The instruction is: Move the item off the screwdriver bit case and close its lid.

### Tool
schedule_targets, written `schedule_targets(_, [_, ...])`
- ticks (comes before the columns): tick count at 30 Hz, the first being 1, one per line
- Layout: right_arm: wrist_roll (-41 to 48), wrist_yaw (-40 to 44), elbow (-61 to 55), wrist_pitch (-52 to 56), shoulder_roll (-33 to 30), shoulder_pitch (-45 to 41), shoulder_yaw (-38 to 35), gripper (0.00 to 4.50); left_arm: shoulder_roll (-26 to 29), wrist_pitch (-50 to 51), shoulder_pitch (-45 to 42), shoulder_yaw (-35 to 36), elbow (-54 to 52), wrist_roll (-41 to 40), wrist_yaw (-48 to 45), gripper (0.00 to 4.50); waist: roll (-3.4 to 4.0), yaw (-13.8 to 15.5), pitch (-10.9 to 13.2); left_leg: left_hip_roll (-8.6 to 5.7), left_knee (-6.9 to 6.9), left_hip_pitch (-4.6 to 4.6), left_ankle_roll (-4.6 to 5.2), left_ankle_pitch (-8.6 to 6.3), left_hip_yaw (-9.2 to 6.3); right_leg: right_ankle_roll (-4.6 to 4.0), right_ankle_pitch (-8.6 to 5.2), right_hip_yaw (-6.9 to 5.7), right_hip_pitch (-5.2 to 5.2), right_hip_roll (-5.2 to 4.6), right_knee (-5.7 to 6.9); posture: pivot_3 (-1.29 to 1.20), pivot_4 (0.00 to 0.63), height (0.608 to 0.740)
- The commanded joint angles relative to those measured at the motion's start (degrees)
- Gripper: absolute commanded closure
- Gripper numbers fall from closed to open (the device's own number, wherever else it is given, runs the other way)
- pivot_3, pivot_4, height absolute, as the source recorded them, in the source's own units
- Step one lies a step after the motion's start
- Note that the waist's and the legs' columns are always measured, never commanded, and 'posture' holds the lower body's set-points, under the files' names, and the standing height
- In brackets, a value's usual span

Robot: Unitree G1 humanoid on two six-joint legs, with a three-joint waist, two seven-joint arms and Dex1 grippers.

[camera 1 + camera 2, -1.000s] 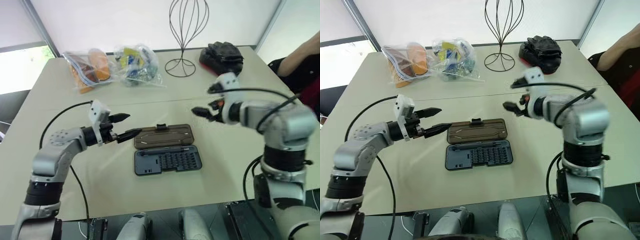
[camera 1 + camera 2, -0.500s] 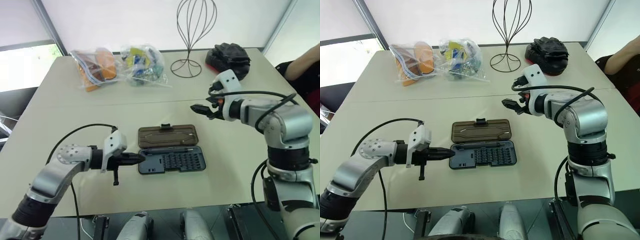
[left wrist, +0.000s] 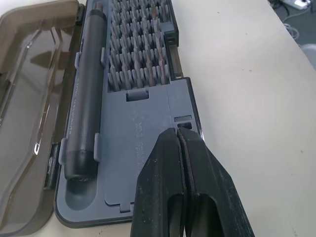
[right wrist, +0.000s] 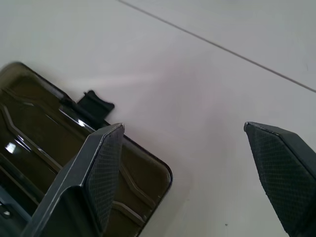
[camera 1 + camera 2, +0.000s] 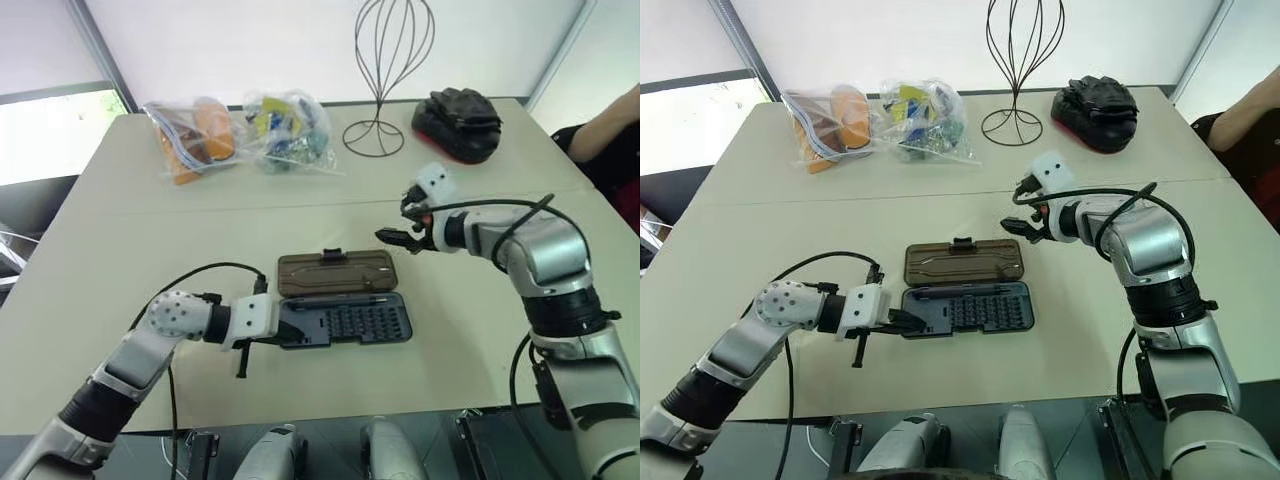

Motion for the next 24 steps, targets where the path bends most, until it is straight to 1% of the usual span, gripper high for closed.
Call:
schedule_targets(1, [-4.01, 5.44, 4.98, -7.23, -0.58, -4.62, 5.24, 0.47, -0.72, 2.83, 1.13, -1.32, 3.67, 2.47, 1.11, 4.48, 0.02, 0.09, -0.01, 0.0, 0.0, 0.04, 0.0, 0.0, 0.0, 0.0, 0.0, 0.0, 0.03, 0.0, 0.0, 0.0, 0.15, 0.74])
schedule_targets(4, [-6.82, 10.13, 10.04, -11.74, -0.32, -6.97, 9.24, 0.47, -2.18, 4.56, 1.59, -0.47, 3.7, 1.77, 2.69, 4.48, 0.02, 0.39, -0.01, 0.0, 0.01, 0.09, 0.0, 0.0, 0.0, 0.0, 0.0, 0.0, 0.1, 0.0, -0.01, 0.0, 0.15, 0.74])
schedule_targets(8, [-10.42, 14.48, 18.02, -16.93, 1.7, -9.58, 13.07, 0.47, -3.87, 6.58, 2.58, 0.94, 4.18, 1.11, 4.77, 4.48, 0.01, 0.37, -0.01, 0.0, 0.03, 0.12, 0.01, -0.01, -0.03, 0.0, 0.0, 0.0, 0.14, 0.02, -0.01, 0.0, 0.15, 0.74])
schedule_targets(14, [-14.33, 19.42, 26.81, -21.3, 4.65, -11.45, 15.47, 0.47, -4.93, 7.3, 4.43, 1.53, 3.94, 1.06, 6.91, 4.48, 0.04, 0.19, -0.02, 0.01, -0.07, 0.31, 0.01, -0.01, -0.02, 0.0, 0.0, 0.01, 0.24, 0.02, -0.01, 0.0, 0.15, 0.74])
schedule_targets(17, [-16.5, 21.46, 31.27, -23.45, 6.55, -11.98, 16.66, 0.47, -5.38, 7.37, 5.14, 2.09, 4.01, 0.88, 8.08, 4.48, 0.05, 0.29, -0.04, 0.01, -0.24, 0.67, 0.01, -0.01, -0.02, 0.0, 0.0, 0.01, 0.53, 0.03, -0.07, 0.0, 0.15, 0.74])
schedule_targets(20, [-19.01, 21.98, 38.46, -27.1, 9.12, -12.99, 17.01, 1.31, -6.22, 8.03, 5.78, 2.52, 3.45, 0.64, 9.37, 4.5, 0.08, 0.12, -0.22, 0.03, -0.32, 0.76, 0.01, -0.01, -0.01, -0.01, 0.0, 0.03, 0.56, 0.06, -0.08, 0.0, 0.15, 0.74])
schedule_targets(24, [-20.88, 25.05, 46.16, -30.17, 11.71, -13.76, 17.24, 3.23, -6.93, 8.5, 6.76, 3.09, 3.21, 0.34, 10.63, 4.5, -0.08, -0.01, -0.77, 0.07, -0.5, 1.03, 0.01, -0.01, 0.01, -0.01, -0.01, 0.04, 0.74, 0.08, -0.11, 0.0, 0.15, 0.74])
